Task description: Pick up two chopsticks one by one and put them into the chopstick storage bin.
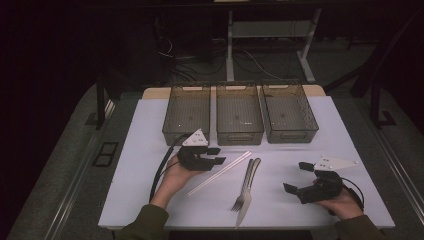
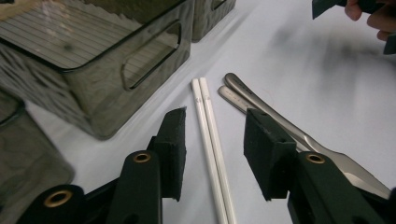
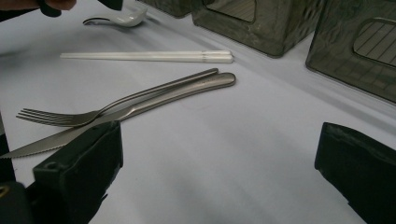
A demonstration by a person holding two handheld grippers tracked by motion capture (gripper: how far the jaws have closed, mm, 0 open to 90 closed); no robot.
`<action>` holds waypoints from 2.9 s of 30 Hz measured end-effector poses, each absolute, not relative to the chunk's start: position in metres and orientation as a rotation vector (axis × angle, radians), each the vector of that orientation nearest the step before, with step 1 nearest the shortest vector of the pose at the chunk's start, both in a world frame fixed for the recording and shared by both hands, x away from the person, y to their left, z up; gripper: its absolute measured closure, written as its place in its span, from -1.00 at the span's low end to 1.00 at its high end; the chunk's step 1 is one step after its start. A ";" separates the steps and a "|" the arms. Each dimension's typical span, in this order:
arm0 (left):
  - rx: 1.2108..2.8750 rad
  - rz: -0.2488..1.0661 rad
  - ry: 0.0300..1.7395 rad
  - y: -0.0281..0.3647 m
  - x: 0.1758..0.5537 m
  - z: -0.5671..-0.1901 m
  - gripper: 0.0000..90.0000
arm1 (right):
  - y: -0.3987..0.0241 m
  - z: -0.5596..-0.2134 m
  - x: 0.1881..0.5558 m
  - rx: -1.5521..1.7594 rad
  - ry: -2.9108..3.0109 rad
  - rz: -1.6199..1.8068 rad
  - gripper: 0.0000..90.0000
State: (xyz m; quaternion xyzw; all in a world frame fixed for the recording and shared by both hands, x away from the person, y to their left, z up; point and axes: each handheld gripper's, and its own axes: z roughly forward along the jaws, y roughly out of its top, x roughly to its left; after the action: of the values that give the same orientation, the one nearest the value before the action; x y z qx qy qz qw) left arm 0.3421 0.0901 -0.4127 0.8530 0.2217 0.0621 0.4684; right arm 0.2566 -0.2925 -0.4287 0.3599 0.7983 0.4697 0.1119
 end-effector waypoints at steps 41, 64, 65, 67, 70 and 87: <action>2.246 0.130 0.624 0.059 0.351 -0.448 0.82 | -0.294 -0.428 0.257 1.066 2.333 1.391 -0.98; 2.253 0.218 0.607 0.056 0.344 -0.454 0.85 | -0.294 -0.428 0.257 1.067 2.335 1.392 -0.98; 2.253 0.218 0.607 0.056 0.344 -0.454 0.85 | -0.294 -0.428 0.257 1.066 2.335 1.392 -0.98; 2.253 0.221 0.605 0.056 0.344 -0.454 0.86 | -0.294 -0.428 0.257 1.064 2.335 1.391 -0.98; 2.246 0.212 0.625 0.056 0.344 -0.454 0.87 | -0.294 -0.428 0.256 1.060 2.335 1.394 -0.98; 2.229 0.168 0.642 0.056 0.343 -0.435 0.87 | -0.294 -0.427 0.256 1.058 2.332 1.399 -0.98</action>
State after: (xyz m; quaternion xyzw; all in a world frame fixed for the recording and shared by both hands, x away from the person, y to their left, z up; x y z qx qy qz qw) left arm 0.3427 0.0557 -0.4350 0.8797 0.2536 0.0663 0.3968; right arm 0.2563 -0.2941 -0.4269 0.3604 0.7941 0.4765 0.1116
